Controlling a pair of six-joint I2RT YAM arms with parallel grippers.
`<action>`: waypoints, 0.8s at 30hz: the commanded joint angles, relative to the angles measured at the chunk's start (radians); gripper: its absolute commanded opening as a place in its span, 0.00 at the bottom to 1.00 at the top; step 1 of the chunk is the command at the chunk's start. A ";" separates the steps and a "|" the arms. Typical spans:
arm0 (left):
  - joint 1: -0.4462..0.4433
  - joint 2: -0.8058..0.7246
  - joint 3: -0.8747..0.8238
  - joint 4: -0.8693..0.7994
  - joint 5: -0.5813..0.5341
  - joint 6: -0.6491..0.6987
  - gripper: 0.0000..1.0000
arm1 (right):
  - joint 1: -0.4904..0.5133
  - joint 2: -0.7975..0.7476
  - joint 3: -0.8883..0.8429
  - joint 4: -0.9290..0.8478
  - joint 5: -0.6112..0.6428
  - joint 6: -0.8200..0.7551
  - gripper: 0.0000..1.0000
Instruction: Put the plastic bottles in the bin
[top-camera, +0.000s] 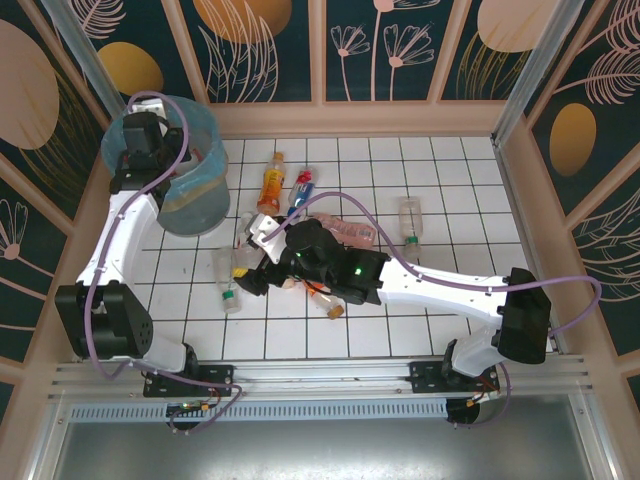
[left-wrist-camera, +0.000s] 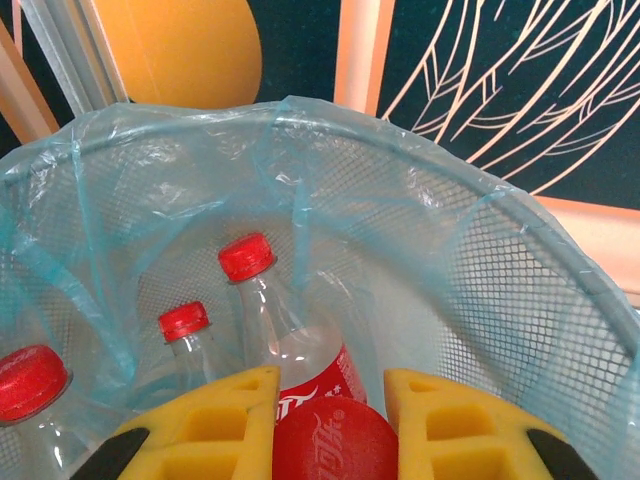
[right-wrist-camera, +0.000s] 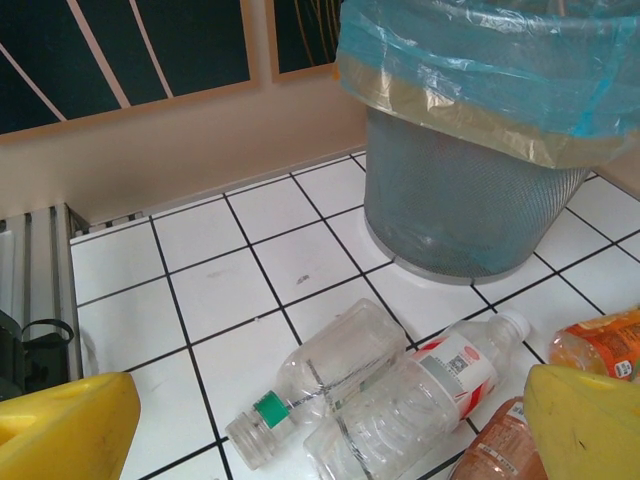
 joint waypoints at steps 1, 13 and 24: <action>0.004 0.052 0.089 -0.159 -0.030 0.053 0.00 | 0.010 0.003 0.006 0.013 0.022 -0.028 0.99; 0.011 0.099 0.307 -0.291 -0.136 0.069 0.00 | 0.011 0.006 -0.001 0.015 0.023 -0.026 0.99; 0.050 0.106 0.108 -0.245 -0.116 0.050 0.00 | 0.012 0.051 0.027 -0.040 0.034 -0.041 0.99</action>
